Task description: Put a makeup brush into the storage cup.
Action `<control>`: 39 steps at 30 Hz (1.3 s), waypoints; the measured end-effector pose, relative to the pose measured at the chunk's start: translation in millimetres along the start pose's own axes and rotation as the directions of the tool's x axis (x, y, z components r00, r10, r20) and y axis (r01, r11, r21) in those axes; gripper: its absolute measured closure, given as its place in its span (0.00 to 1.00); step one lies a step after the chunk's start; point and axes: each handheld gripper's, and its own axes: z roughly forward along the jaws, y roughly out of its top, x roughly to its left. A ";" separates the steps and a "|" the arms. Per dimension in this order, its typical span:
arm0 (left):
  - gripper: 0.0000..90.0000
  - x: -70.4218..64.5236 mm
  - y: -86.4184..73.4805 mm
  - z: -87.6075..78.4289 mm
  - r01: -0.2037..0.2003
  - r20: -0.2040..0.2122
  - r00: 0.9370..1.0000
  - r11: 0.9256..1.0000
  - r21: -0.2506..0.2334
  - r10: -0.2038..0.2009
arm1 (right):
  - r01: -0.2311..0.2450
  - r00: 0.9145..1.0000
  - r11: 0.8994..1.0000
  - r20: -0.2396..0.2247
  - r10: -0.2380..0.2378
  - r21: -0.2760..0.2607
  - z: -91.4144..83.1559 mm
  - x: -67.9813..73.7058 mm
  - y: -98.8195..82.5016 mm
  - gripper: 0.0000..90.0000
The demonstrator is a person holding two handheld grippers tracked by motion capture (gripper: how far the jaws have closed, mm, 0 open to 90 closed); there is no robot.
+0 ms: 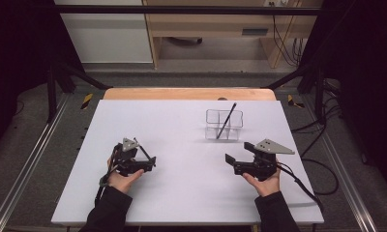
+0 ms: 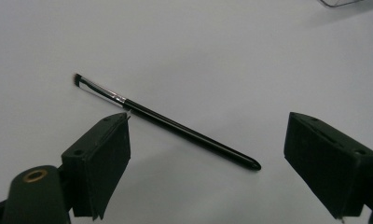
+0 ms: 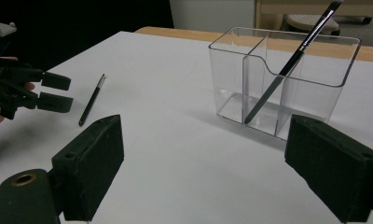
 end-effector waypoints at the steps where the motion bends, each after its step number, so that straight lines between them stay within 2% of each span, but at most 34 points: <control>1: 0.16 -1.0 -0.4 1.6 -0.003 -0.002 1.000 1.000 0.006 0.003 | -0.001 1.000 1.000 0.000 0.001 0.001 0.3 0.2 -0.2 0.13; 10: 0.22 -7.5 -4.7 15.7 -0.029 -0.028 0.999 0.998 0.055 0.030 | -0.003 1.000 1.000 -0.007 0.003 0.007 1.8 0.8 -0.6 0.13; 15: 0.30 -7.7 -6.9 20.2 -0.003 -0.039 0.999 0.998 0.057 0.005 | -0.006 1.000 1.000 -0.005 0.006 0.008 2.3 0.7 -0.5 0.13; 24: 0.40 -9.1 -8.0 20.5 0.004 -0.048 0.999 0.998 0.058 -0.001 | 0.001 1.000 1.000 -0.001 -0.001 0.021 4.1 0.6 -1.6 0.12; 30: 0.51 -9.4 -8.5 18.5 0.003 -0.071 0.997 0.998 0.066 0.002 | 0.003 1.000 1.000 0.002 -0.003 0.028 4.9 0.9 -2.1 0.12; 39: 0.59 -10.0 -9.1 15.5 0.017 -0.077 0.997 0.997 0.076 -0.011 | 0.007 1.000 0.999 0.008 -0.007 0.034 5.3 0.8 -2.7 0.12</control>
